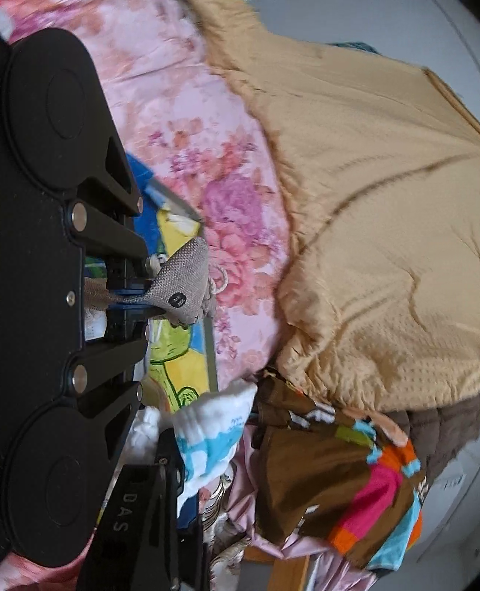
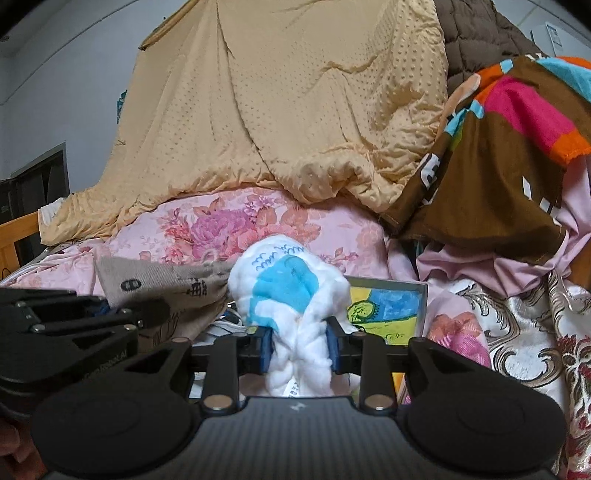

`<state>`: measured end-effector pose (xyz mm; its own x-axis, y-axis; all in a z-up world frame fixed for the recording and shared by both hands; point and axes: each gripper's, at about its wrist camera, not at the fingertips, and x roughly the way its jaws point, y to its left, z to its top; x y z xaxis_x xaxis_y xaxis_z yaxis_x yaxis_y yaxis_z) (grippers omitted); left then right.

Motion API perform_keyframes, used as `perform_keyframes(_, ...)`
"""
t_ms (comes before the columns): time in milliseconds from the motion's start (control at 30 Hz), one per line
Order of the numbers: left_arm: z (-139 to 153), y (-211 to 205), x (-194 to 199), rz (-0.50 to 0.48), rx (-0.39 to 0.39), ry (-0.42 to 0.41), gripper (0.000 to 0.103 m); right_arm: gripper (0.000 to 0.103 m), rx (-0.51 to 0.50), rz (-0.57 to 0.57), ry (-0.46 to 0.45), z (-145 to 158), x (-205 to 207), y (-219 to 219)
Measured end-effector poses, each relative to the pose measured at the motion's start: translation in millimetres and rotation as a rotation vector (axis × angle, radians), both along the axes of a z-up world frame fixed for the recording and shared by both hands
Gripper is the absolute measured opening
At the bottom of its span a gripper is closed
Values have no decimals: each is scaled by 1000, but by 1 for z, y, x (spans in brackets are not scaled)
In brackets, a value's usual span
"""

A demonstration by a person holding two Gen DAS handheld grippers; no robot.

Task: Organize soft objects
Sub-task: 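Carry the towel and pouch over the tray with both grippers, then lower the towel and pouch into the tray and open both grippers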

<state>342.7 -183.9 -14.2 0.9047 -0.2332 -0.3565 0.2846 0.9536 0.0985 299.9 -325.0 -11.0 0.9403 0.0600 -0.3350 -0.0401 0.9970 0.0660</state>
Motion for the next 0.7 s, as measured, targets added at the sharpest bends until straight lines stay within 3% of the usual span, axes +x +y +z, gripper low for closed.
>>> perform_keyframes(233,-7,8,13,37,-70,87,7,43,8,7,28,-6,10,0)
perform_keyframes(533,-9,13,15,65,-112,125,10,53,5,18,38,-8,14,1)
perform_keyframes(700,-10,16,15,81,-142,141,18,57,13,12,34,-6,13,-1)
